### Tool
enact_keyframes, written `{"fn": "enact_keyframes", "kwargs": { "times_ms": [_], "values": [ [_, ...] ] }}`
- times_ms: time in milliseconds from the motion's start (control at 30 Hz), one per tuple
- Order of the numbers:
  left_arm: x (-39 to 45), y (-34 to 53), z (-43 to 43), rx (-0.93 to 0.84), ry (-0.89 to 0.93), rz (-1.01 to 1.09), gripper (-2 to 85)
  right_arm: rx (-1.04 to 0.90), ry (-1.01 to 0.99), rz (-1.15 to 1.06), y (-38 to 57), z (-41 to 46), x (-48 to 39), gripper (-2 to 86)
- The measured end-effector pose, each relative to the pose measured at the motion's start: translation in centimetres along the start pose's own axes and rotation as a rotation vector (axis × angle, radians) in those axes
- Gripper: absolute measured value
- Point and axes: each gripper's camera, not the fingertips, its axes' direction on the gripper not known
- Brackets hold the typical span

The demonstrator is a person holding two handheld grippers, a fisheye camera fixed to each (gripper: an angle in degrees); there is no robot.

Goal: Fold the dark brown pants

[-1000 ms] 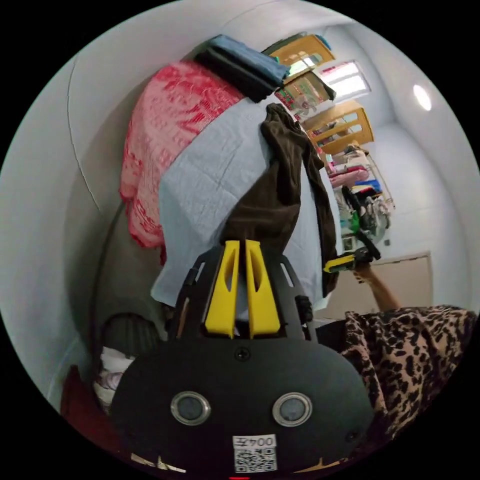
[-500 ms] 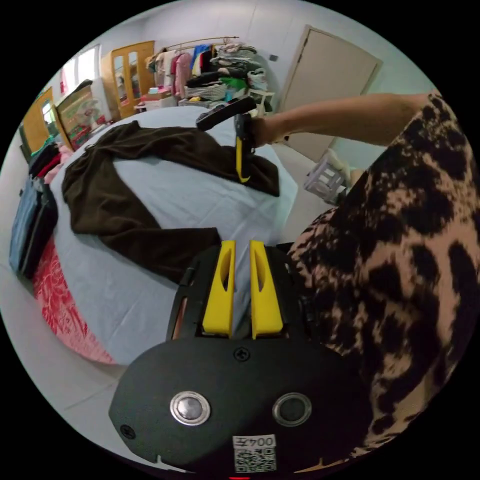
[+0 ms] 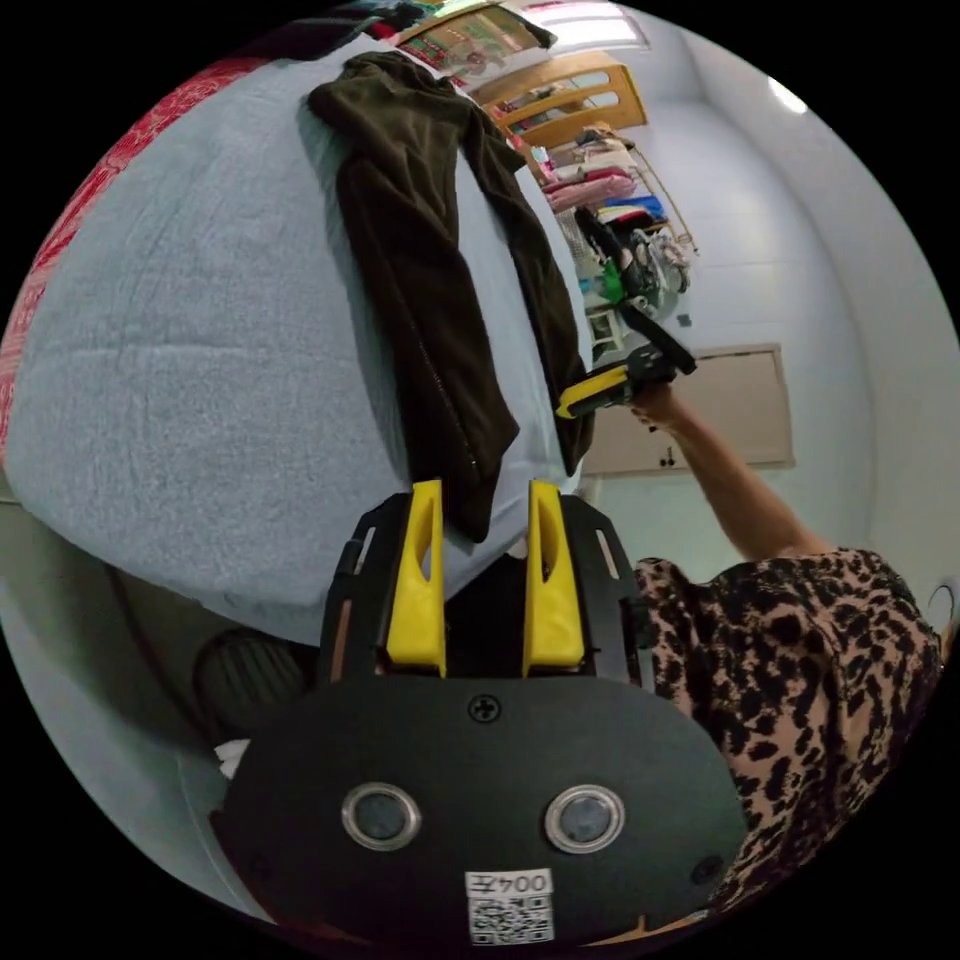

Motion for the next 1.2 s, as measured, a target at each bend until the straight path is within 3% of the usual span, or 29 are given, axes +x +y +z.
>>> {"fn": "enact_keyframes", "kwargs": {
  "times_ms": [400, 900, 1200],
  "values": [
    [2.3, -3.1, 0.9, -0.021, -0.056, 0.043, 12.8, 0.176, 0.011, 0.019, 3.7, -0.4, 0.3, 6.7],
    [3.6, -5.5, 0.4, -0.040, -0.096, 0.013, 10.7, 0.142, -0.010, 0.009, 5.0, -1.6, 1.9, 6.0],
    [5.1, -5.5, -2.2, -0.007, -0.133, 0.026, 3.9, 0.175, -0.021, -0.012, 6.8, -2.3, 2.9, 5.7]
  ]
}}
